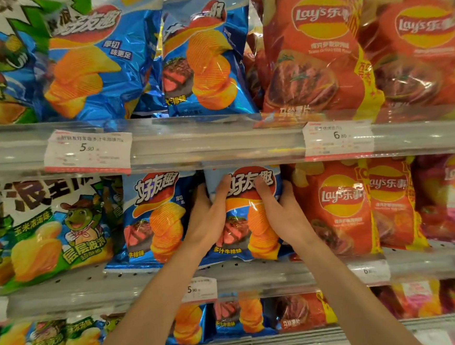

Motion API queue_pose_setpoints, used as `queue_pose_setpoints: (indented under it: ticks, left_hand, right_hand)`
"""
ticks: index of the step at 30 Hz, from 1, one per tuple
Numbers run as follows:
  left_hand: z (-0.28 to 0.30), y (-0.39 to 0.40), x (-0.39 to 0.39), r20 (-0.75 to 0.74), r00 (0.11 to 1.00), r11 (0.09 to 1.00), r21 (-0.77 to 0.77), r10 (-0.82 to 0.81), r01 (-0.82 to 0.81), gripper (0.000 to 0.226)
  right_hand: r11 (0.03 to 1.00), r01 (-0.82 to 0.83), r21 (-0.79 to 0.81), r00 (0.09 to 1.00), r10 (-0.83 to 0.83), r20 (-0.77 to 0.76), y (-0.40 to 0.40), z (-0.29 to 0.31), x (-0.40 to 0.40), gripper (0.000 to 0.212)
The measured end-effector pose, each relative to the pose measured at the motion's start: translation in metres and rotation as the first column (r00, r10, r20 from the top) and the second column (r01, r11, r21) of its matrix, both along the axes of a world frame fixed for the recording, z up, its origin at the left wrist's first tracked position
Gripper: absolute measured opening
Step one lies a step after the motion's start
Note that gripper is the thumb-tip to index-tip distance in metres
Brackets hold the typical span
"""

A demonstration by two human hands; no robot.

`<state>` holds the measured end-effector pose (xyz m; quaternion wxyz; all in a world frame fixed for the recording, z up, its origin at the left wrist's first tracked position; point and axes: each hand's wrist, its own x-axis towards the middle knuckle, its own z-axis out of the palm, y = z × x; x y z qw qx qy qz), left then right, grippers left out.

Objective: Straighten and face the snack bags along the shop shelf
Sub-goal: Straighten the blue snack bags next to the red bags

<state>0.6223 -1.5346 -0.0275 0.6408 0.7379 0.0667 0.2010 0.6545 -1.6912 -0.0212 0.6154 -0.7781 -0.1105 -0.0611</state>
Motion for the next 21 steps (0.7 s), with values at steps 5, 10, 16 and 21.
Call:
queue_pose_setpoints:
  ticks: [5, 10, 16, 21]
  left_hand:
    - [-0.004, 0.001, -0.007, 0.021, 0.996, 0.995, 0.063, 0.081, -0.082, 0.079]
    - [-0.01, -0.003, -0.017, -0.058, 0.998, 0.993, 0.118, 0.005, 0.001, 0.08]
    - [-0.016, -0.009, -0.019, 0.025, 0.996, 0.98, 0.178, 0.083, -0.086, 0.063]
    - [-0.015, -0.007, -0.019, 0.005, 0.998, 0.989, 0.129, 0.069, -0.069, 0.084]
  right_hand:
    - [0.999, 0.028, 0.015, 0.999, -0.029, 0.026, 0.003, -0.005, -0.003, 0.057]
    - [0.998, -0.067, -0.021, 0.997, 0.068, 0.043, -0.006, -0.013, -0.013, 0.085]
    - [0.988, -0.113, -0.109, 0.984, 0.126, 0.123, -0.013, -0.023, -0.017, 0.102]
    - [0.99, -0.119, -0.082, 0.991, 0.123, 0.046, -0.017, -0.021, -0.019, 0.095]
